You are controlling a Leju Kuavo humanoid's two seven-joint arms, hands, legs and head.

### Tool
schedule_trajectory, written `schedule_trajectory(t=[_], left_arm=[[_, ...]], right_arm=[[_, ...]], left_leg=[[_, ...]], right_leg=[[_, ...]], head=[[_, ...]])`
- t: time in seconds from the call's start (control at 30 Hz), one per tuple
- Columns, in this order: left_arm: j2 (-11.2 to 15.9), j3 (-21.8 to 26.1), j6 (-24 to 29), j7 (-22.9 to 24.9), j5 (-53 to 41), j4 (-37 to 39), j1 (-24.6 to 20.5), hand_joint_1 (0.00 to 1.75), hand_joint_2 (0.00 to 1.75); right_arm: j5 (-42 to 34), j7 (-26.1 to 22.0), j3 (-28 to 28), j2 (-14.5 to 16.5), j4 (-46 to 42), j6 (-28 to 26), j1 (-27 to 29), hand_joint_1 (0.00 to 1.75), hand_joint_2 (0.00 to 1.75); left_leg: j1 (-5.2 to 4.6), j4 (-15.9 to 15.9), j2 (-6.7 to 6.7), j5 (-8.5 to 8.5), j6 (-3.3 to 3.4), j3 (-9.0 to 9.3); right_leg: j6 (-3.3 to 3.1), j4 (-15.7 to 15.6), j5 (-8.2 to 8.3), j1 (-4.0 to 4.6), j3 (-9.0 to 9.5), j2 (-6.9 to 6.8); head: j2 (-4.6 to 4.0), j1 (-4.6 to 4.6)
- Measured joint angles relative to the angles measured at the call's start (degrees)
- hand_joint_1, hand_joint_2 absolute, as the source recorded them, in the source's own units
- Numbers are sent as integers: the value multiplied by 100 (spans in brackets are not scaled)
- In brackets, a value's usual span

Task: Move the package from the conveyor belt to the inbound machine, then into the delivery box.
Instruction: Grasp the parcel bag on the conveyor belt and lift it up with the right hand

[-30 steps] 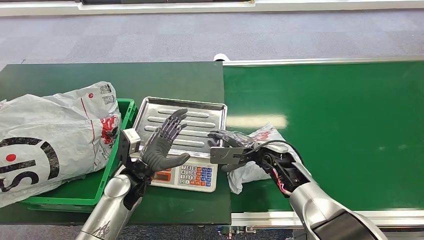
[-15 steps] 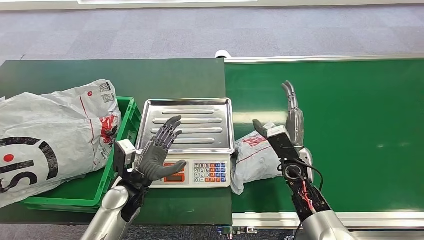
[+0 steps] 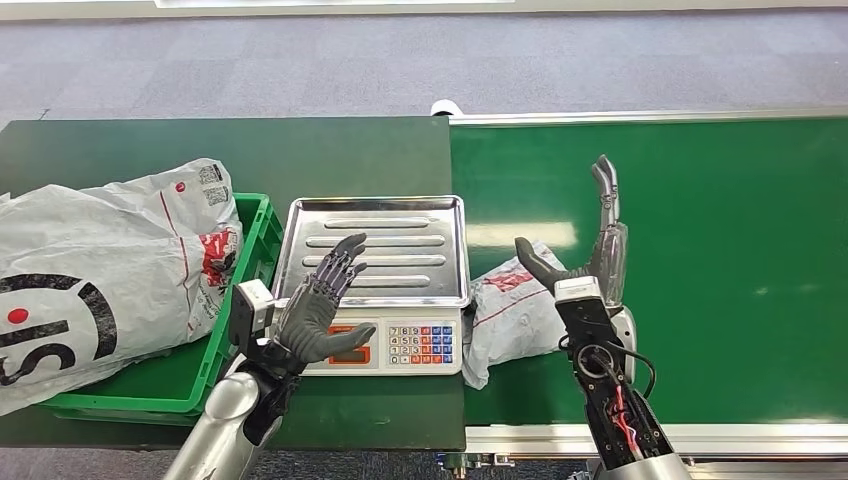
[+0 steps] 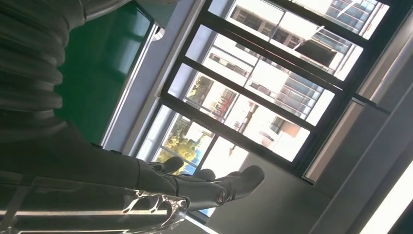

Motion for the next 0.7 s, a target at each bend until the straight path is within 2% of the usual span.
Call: schedule_trajectory(t=[0.07, 0.1, 0.23, 0.43, 0.53, 0.7], left_arm=[[1, -1, 2, 0, -11, 1, 2, 0, 175], [1, -1, 10, -1, -28, -1, 6, 0, 175], [13, 8, 74, -20, -125, -79, 115, 0, 175], [46, 103, 158, 8, -209, -266, 340, 0, 175], [55, 141, 181, 6, -244, -285, 385, 0, 175], [55, 150, 220, -5, -279, -285, 387, 0, 175]], right_arm=[[108, 217, 1, -3, -19, 119, 5, 0, 175], [262, 503, 4, -13, -1, 268, -5, 0, 175], [1266, 2234, 58, -114, 441, 1171, -169, 0, 175], [2579, 4002, 103, -363, 1387, 2101, -325, 0, 175], [3074, 4393, 115, -475, 1763, 2506, -355, 0, 175], [3277, 4236, 126, -554, 2292, 3077, -458, 0, 175]], left_leg=[[0, 0, 0, 0, 0, -1], [0, 0, 0, 0, 0, -2], [1, -1, -1, 0, 0, -5], [0, 0, -6, 0, 0, -9], [-1, 0, -6, 0, 0, -11], [0, 0, -3, 0, 0, -9]], right_leg=[[0, 0, 0, 0, 0, 0], [0, 0, 0, 1, 0, 0], [0, 0, 0, 1, -1, 0], [1, 0, -1, 0, -2, -4], [1, 0, -1, -1, -4, -4], [1, 0, -1, 0, -6, -3]], head=[[-1, -1], [-1, -1], [0, -1], [0, -2], [0, -2], [0, -2]])
